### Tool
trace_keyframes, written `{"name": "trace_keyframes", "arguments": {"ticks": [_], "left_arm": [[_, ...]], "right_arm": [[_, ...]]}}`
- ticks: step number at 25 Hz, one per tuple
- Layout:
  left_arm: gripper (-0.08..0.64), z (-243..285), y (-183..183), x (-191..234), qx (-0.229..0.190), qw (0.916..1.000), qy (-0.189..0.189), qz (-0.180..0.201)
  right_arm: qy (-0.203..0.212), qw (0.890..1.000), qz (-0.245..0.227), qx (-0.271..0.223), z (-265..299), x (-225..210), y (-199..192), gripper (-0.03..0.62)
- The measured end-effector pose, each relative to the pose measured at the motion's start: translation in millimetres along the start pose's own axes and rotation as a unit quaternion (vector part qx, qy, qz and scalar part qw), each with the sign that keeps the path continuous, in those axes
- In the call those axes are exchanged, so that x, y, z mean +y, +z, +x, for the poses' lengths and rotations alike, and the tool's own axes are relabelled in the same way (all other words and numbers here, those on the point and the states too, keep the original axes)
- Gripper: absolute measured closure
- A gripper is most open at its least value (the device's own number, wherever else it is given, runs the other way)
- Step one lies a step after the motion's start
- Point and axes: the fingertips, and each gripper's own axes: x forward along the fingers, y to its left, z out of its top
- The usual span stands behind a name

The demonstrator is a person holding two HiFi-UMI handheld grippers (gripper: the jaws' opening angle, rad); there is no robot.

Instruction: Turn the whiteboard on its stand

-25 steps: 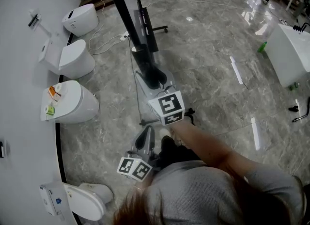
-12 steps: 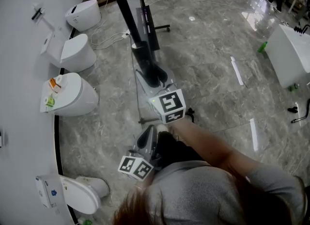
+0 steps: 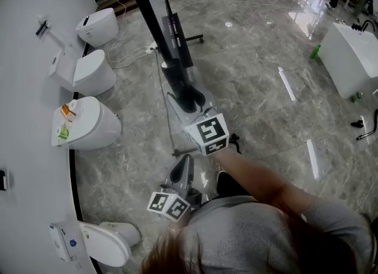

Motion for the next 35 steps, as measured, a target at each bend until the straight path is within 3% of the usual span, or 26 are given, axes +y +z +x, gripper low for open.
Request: {"name": "trace_keyframes", "arguments": {"ticks": [9, 17, 25, 35], "left_arm": [[0.558, -44, 1, 12, -0.008, 0.9985, 0.039, -0.036], [0.558, -60, -12, -8, 0.009, 0.9994, 0.019, -0.027], [0.558, -96, -18, -14, 0.001, 0.9989, 0.03, -0.035], [0.558, -134, -33, -36, 0.004, 0.9993, 0.017, -0.034]], "right_arm": [[-0.016, 1.0, 0.002, -0.008, -19, 3, 7, 0.399], [-0.015, 1.0, 0.003, -0.018, -45, 17, 11, 0.399], [-0.026, 0.999, 0.005, -0.022, -73, 34, 11, 0.405], [-0.032, 0.999, -0.002, -0.026, -112, 56, 15, 0.411]]}}
